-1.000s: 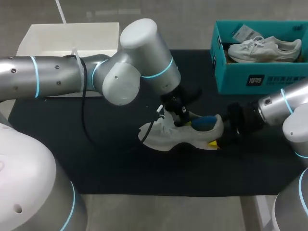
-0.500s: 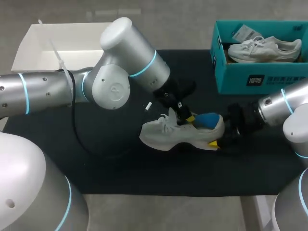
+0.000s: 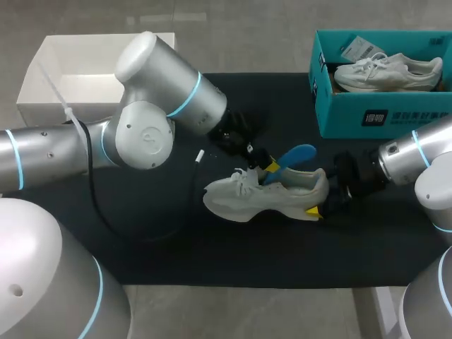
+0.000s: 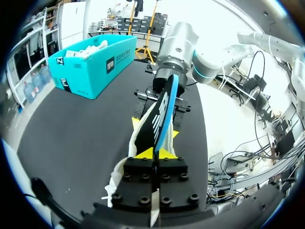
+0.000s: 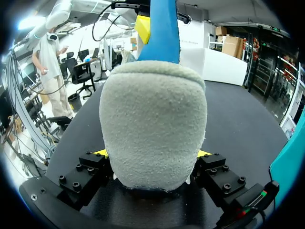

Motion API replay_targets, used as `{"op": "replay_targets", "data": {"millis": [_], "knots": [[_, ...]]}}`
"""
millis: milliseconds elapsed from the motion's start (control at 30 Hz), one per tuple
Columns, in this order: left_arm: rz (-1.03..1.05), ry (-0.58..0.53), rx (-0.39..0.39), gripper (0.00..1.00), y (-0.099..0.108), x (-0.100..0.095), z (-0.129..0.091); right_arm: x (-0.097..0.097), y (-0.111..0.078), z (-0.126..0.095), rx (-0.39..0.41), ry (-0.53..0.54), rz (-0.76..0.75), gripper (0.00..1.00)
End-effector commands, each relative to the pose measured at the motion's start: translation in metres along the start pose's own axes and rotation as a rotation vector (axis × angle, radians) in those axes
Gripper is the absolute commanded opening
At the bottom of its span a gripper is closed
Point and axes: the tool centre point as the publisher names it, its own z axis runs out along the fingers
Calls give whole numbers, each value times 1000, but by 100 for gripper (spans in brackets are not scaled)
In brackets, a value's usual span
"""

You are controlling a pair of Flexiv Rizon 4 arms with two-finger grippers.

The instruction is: Take the shoe out of the shoebox, open the shoe tongue, remove and reinsert the insole, then place the shoe into the shoebox

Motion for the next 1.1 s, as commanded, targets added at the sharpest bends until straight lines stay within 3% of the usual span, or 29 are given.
{"op": "replay_targets", "data": {"millis": [33,167,233,467,700,833,1100], "knots": [[23,10,72,0,-7,9,-18,0,-1,4,3,-2,0,0],[53,29,116,0,-29,14,-24,0,-1,4,3,-2,0,0],[70,22,102,0,-38,14,-24,0,-1,4,3,-2,0,0],[54,36,100,0,-47,8,-10,0,-1,4,3,-2,0,0],[91,72,120,0,-73,10,8,0,-1,4,3,-2,0,0],[110,100,174,0,-89,14,6,0,-1,4,3,-2,0,0],[164,252,398,0,-133,32,-37,0,-1,4,3,-2,0,0]]}}
